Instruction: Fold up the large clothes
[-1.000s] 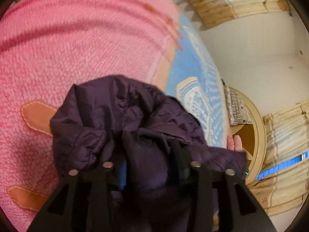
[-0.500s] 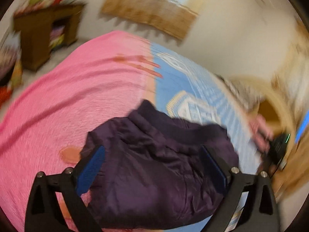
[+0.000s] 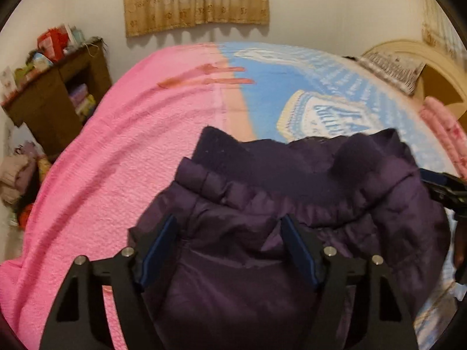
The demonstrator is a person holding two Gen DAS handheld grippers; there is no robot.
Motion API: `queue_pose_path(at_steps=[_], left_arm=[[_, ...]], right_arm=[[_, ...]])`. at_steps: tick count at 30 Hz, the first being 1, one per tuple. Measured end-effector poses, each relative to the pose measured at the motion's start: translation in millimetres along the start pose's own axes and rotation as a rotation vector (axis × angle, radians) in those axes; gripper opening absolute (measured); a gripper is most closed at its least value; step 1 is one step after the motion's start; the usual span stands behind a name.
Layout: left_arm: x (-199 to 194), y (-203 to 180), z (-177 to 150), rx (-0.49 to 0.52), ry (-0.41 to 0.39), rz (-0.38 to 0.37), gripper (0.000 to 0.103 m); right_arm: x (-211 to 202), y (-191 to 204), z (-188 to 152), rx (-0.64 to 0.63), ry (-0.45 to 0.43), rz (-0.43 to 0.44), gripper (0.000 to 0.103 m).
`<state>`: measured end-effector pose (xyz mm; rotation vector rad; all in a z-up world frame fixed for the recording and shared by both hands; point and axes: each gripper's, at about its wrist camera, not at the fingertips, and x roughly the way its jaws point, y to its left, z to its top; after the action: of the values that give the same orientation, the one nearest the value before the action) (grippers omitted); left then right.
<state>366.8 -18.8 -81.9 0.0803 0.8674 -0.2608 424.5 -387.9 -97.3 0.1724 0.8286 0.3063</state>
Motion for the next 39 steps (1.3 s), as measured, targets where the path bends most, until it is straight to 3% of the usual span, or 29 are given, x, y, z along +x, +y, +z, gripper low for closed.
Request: queue_pose_path(at_steps=[4, 7, 9, 11, 13, 14, 15, 16, 20, 23, 25, 27, 31, 33, 35, 39], left_arm=[[-11, -18, 10, 0.114, -0.052, 0.045, 0.087], [6, -34, 20, 0.189, -0.041, 0.074, 0.091], [29, -43, 17, 0.246, 0.038, 0.070, 0.089], [48, -47, 6, 0.296, 0.058, 0.105, 0.075], [47, -47, -2, 0.290, 0.032, 0.073, 0.047], [40, -45, -3, 0.279, -0.009, 0.072, 0.041], [33, -42, -5, 0.266, -0.038, 0.061, 0.029], [26, -38, -6, 0.243, -0.060, 0.058, 0.024], [-4, -19, -1, 0.130, -0.186, 0.021, 0.022], [-22, -1, 16, -0.001, -0.239, -0.026, 0.022], [-29, 3, 25, -0.032, -0.278, -0.015, 0.022], [-18, -3, 31, 0.000, -0.266, 0.040, 0.022], [37, -12, 24, 0.057, -0.140, 0.162, 0.026], [59, -13, 19, 0.070, -0.086, 0.187, 0.031], [67, -13, 14, 0.063, -0.083, 0.211, 0.035], [70, -11, 7, 0.054, -0.076, 0.204, 0.036]], right_arm=[[0, -4, 15, -0.007, -0.038, -0.035, 0.079], [25, 11, 18, -0.066, 0.061, -0.014, 0.079], [46, 21, 7, -0.136, 0.145, -0.020, 0.079], [54, 27, -2, -0.186, 0.148, -0.071, 0.075], [53, 29, -7, -0.220, 0.125, -0.100, 0.060], [48, 28, -8, -0.215, 0.100, -0.099, 0.050], [45, 27, -8, -0.212, 0.085, -0.092, 0.041], [40, 27, -9, -0.213, 0.065, -0.093, 0.037], [27, 27, -3, -0.209, 0.007, -0.115, 0.025], [7, 29, 11, -0.168, -0.074, -0.125, 0.023], [-5, 34, 20, -0.162, -0.135, -0.155, 0.022], [-3, 37, 25, -0.164, -0.151, -0.192, 0.022], [45, 31, 17, -0.168, -0.031, -0.269, 0.024], [64, 24, 8, -0.162, 0.003, -0.285, 0.034], [74, 17, 0, -0.139, 0.026, -0.276, 0.041], [76, 4, -8, -0.093, 0.032, -0.233, 0.043]])
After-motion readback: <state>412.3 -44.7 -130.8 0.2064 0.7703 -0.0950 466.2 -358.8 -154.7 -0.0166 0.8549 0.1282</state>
